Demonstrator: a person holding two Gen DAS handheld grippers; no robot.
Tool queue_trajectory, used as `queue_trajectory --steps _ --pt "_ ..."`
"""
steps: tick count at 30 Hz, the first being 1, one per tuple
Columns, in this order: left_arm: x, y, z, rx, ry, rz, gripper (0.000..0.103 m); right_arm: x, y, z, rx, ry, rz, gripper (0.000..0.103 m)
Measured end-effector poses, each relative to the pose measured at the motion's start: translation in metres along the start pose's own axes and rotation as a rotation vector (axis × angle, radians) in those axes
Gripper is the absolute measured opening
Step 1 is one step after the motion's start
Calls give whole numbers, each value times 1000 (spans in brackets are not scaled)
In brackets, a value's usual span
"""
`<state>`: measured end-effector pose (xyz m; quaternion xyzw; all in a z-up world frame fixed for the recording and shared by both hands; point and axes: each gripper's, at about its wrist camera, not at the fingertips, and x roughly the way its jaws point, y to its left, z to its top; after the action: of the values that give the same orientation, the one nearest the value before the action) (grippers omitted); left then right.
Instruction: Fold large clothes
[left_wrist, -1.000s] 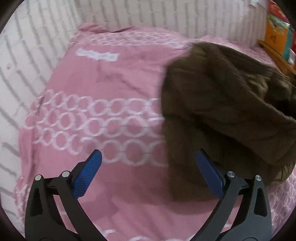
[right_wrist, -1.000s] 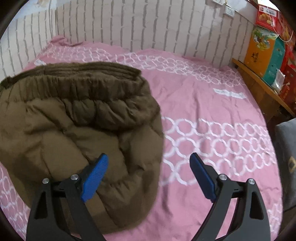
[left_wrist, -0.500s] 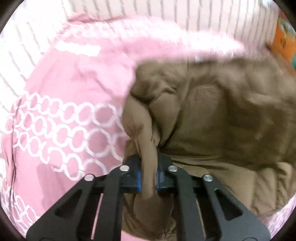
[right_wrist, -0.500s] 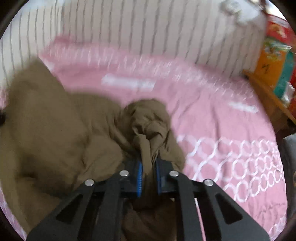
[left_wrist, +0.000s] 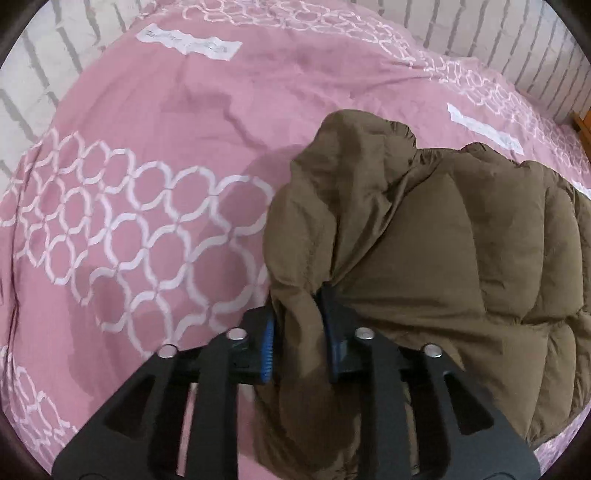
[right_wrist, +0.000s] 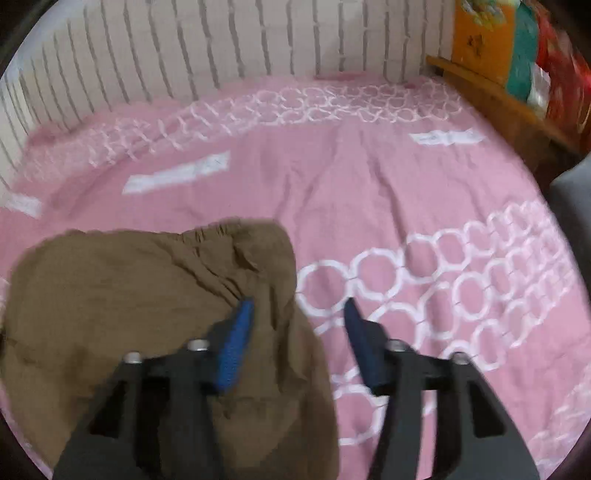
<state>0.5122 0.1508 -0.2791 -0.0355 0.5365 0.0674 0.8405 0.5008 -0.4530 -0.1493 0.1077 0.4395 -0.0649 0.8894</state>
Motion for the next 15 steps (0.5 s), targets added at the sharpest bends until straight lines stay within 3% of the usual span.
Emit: queue_trajectory --steps 1,3,5,10,15 --pt "-6 3 -2 7 -11 11 47 -10 -7 -2 7 -26 -26 85" --pt "-22 8 -5 9 -45 23 90 -29 -18 -6 38 -69 -41 90" --pt "-46 24 -11 -12 -108 4 95 -46 -26 -11 41 -91 -45 90" --pt "-82 35 -25 -50 -127 -95 95 -59 3 -4 -8 -138 6 90" --pt "-90 -62 -8 107 -110 -154 94 -42 73 18 -21 -86 147 88"
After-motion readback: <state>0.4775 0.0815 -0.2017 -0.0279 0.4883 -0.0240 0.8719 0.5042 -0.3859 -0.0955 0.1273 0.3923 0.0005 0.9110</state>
